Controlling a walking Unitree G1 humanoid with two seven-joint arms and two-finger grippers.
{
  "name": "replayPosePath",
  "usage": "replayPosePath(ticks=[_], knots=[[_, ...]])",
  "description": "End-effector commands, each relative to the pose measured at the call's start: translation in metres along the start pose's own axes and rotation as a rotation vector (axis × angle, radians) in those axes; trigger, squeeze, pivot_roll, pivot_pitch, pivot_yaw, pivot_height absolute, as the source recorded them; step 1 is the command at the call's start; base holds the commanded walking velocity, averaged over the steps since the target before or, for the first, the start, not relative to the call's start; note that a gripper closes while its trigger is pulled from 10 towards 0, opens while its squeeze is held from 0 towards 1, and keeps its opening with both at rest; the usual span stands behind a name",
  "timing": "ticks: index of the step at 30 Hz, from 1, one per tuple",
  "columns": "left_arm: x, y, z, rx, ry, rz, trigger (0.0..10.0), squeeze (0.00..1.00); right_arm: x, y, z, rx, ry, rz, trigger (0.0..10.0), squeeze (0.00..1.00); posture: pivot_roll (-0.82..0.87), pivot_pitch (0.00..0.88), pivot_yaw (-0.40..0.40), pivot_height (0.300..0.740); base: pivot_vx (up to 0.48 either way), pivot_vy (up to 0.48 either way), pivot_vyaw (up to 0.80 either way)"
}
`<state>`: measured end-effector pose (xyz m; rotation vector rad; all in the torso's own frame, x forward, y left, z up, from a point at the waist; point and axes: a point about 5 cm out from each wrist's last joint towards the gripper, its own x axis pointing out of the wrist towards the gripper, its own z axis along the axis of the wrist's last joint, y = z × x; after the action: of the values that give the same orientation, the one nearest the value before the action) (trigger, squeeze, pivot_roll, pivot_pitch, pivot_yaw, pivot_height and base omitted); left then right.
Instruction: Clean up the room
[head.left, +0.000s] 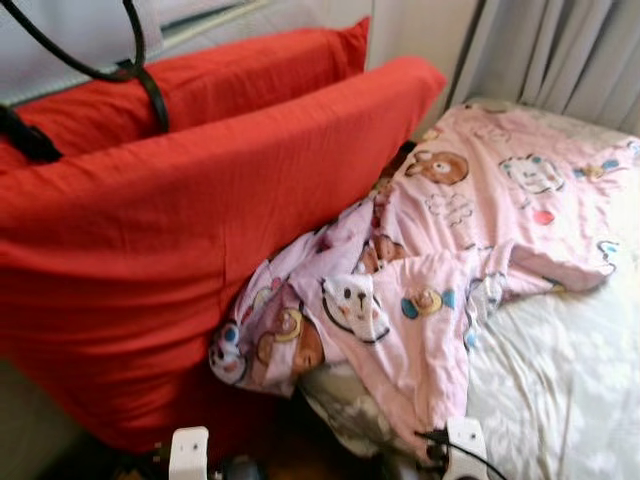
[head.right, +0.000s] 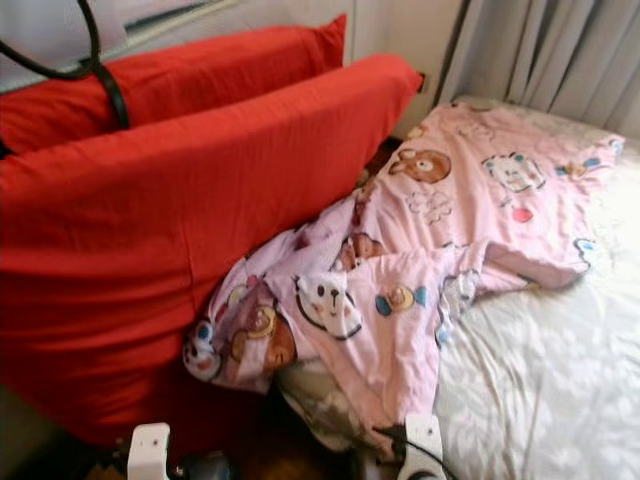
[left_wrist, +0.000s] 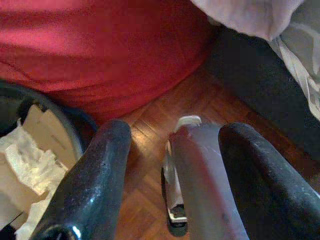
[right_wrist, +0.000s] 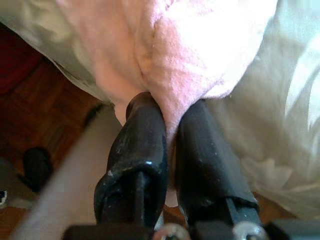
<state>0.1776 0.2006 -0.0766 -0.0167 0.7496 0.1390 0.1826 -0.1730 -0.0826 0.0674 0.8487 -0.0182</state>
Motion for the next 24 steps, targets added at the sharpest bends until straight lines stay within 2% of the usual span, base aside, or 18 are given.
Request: replayPosePath(ticks=[1,5,11,24], knots=[[-0.0014,0.0013,-0.0052,0.013,0.025,0.009,10.0,0.0,-0.0008,-0.0004,-0.0039,-0.004,0.019,-0.002,10.0,0.0,0.08,0.02,-0.031,0.694,0.0,0.0,0.0],[-0.0037,0.0016,-0.0132,0.019,0.063,0.017,10.0,0.0,-0.0015,-0.0015,-0.0066,-0.022,0.032,-0.003,10.0,0.0,0.08,0.0,-0.034,0.714,0.0,0.0,0.0],[-0.0038,-0.0033,-0.0148,0.025,0.071,0.007,10.0,0.0,-0.002,-0.0022,-0.0084,-0.048,0.045,-0.002,10.0,0.0,0.07,0.0,-0.038,0.739,0.0,0.0,0.0],[-0.0041,-0.0043,-0.015,0.042,0.065,0.001,10.0,0.0,-0.002,0.0004,-0.0099,-0.078,0.053,0.001,10.0,0.0,0.07,0.0,-0.034,0.74,0.0,0.0,0.0]])
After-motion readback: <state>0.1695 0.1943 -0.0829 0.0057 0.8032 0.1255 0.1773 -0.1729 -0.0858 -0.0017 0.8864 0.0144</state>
